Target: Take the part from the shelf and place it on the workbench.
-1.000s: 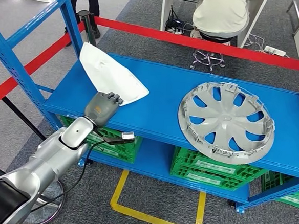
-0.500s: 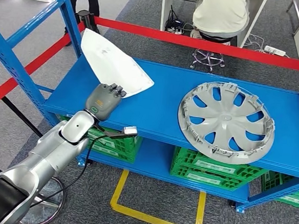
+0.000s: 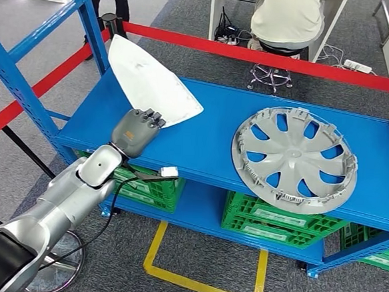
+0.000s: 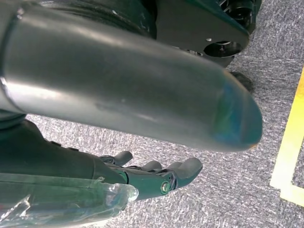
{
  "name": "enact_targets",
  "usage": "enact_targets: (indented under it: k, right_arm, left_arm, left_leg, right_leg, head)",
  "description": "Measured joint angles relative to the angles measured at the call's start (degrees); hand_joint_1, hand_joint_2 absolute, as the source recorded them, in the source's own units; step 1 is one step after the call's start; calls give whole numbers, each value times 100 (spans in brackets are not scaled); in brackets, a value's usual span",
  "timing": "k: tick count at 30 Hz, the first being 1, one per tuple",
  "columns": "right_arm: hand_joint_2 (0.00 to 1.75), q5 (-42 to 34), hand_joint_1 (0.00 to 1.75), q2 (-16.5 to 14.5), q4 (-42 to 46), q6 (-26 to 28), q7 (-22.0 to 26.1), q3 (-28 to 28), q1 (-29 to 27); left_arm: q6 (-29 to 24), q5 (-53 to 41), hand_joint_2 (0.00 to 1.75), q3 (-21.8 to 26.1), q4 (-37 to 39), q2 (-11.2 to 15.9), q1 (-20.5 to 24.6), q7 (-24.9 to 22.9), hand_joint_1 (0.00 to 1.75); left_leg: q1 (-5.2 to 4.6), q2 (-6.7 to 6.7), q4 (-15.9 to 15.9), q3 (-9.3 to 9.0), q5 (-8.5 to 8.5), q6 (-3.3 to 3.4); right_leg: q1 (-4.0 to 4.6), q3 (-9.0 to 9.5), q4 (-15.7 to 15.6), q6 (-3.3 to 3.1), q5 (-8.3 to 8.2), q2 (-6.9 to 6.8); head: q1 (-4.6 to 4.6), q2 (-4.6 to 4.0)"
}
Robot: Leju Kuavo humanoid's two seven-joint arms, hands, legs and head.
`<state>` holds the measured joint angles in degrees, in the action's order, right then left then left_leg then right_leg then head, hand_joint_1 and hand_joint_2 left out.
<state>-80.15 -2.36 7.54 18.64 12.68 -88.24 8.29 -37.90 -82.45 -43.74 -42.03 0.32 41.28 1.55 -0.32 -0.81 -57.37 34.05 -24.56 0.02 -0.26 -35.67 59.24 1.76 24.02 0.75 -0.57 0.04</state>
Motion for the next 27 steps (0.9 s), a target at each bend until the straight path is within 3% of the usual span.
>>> enact_targets:
  k: [12, 18, 20, 23, 24, 25, 26, 27]
  right_arm:
    - [0, -8, 0, 0, 0, 10, 2, -13, 0]
    - [0, -10, 0, -1, 0, 11, 1, -13, 0]
    - [0, -10, 0, -1, 0, 11, -4, -13, 0]
    - [0, -11, 0, 0, 0, 11, -13, -13, -1]
    - [0, -12, 0, 0, 0, 11, -16, -14, -2]
    - [0, -13, 0, 0, 0, 11, -21, -14, -2]
    - [0, -13, 0, 0, 0, 12, -26, -15, -1]
    - [0, -13, 0, 0, 0, 13, -30, -15, 3]
  left_arm:
    - [-177, -148, 175, 3, -2, 23, -25, -143, 175]
    - [-178, -155, 175, 7, -5, 31, -27, -150, 175]
    - [-184, -157, 175, 8, -10, 25, -23, -151, 175]
    - [-190, -159, 175, 8, -13, 22, -35, -150, 175]
    - [-190, -160, 175, 8, -13, 23, -44, -150, 175]
    - [-190, -160, 175, 7, -13, 24, -51, -150, 175]
    - [-190, -161, 175, 7, -13, 24, -55, -150, 175]
    - [-190, -161, 175, 7, -13, 24, -55, -150, 175]
  left_leg:
    - [-24, -1, -24, 8, -12, 23]
    - [-45, 4, -4, 15, 41, 132]
    - [-9, 16, 63, 4, 99, 177]
    - [14, 29, 84, 26, 134, 198]
    - [17, 31, 82, 37, 143, 193]
    - [23, 33, 78, 49, 153, 182]
    - [34, 33, 72, 58, 162, 168]
    - [51, 33, 60, 65, 168, 148]
  right_leg:
    - [-25, 2, -9, 18, -7, 0]
    - [-61, -2, -32, 123, -37, 1]
    - [-54, -93, 161, 162, 143, -9]
    - [-57, -476, 1178, 211, 709, -24]
    - [-62, -567, 1446, 228, 796, -26]
    - [-67, -569, 1523, 245, 779, -28]
    - [-76, -460, 1373, 262, 660, -31]
    - [-91, -252, 1026, 281, 479, -36]
  head:
    - [-2, 0]
    - [-2, 0]
    - [8, 0]
    - [22, 0]
    - [20, 0]
    - [20, 0]
    - [20, 0]
    - [20, 0]
